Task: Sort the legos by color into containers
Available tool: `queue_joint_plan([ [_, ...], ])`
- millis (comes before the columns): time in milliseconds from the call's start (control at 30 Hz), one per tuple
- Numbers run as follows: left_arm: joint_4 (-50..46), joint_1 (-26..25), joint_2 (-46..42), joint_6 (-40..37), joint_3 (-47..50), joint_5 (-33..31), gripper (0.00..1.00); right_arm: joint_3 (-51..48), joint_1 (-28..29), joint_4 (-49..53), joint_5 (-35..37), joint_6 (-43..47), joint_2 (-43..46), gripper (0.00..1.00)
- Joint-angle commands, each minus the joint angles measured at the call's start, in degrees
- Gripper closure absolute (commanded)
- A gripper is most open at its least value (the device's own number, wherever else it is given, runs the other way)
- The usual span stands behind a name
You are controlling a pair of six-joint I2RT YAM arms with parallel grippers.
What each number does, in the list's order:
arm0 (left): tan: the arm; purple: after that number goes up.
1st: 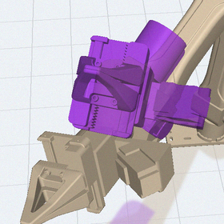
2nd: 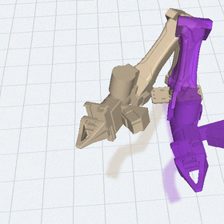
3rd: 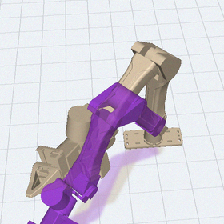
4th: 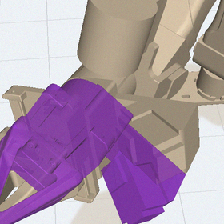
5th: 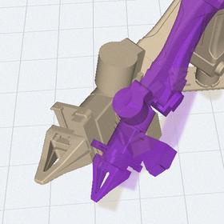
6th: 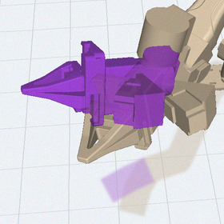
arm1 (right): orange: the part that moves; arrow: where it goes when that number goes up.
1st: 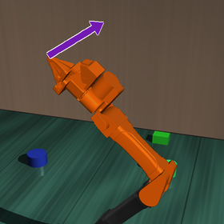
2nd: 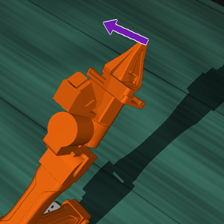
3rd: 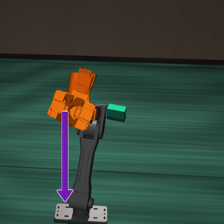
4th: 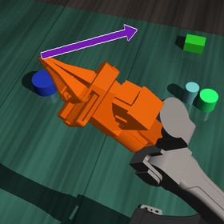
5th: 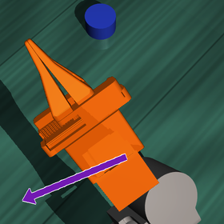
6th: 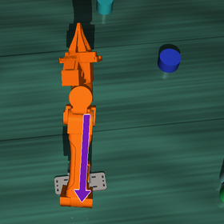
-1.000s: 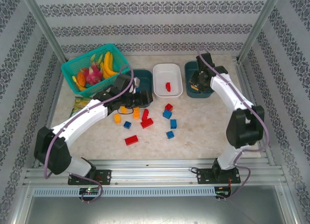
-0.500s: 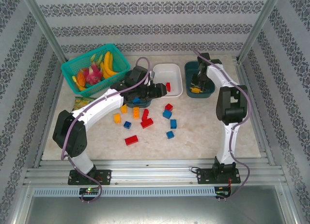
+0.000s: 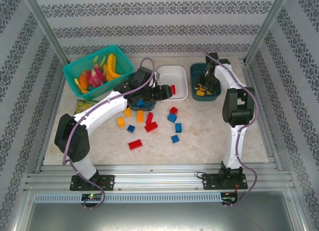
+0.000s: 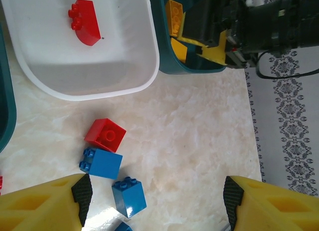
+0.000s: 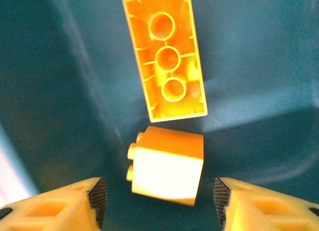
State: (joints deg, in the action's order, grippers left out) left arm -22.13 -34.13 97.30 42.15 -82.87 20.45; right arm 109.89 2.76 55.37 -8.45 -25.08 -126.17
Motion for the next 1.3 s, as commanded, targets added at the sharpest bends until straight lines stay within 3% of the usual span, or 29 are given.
queue_joint_plan([
  [0,-1.54,-0.69,-4.26,0.34,-2.12,-1.15,0.27,1.95,0.56,1.16,0.98,0.04,7.91,0.38],
  [233,-5.58,-0.68,-6.89,-1.25,-4.82,-1.80,0.26,-9.06,5.93,-3.33,5.93,0.33,23.70,0.38],
  [467,-15.61,-0.59,-9.90,-5.22,-5.23,-3.18,0.26,-32.78,16.33,-10.32,10.30,0.28,46.09,0.33],
  [600,-20.16,-0.76,-12.92,-7.40,1.01,-4.32,0.26,-45.95,23.31,-13.75,7.80,-1.02,58.60,0.27],
  [667,-23.36,-0.72,-15.07,-7.52,5.52,-8.11,0.25,-51.67,26.91,-15.63,5.04,-1.87,63.07,0.23],
  [800,-29.75,-0.13,-14.88,-5.10,12.58,-15.92,0.23,-58.47,34.11,-18.86,-0.99,-3.48,66.58,0.20],
  [933,-28.70,1.95,-10.95,-5.84,17.22,-16.45,0.21,-64.31,40.42,-28.39,-8.35,-2.26,66.25,0.13],
  [1000,-27.06,3.63,-8.35,-7.03,18.67,-15.64,0.21,-68.73,45.12,-35.86,-5.59,-0.58,68.23,0.04],
  [1100,-25.32,5.80,-4.69,-9.41,18.69,-14.38,0.23,-74.89,49.18,-47.59,-1.46,-0.09,71.61,0.02],
  [1267,-24.76,7.17,-0.12,-14.18,17.03,-15.45,0.28,-72.95,49.27,-46.16,-0.69,0.12,68.51,0.02],
])
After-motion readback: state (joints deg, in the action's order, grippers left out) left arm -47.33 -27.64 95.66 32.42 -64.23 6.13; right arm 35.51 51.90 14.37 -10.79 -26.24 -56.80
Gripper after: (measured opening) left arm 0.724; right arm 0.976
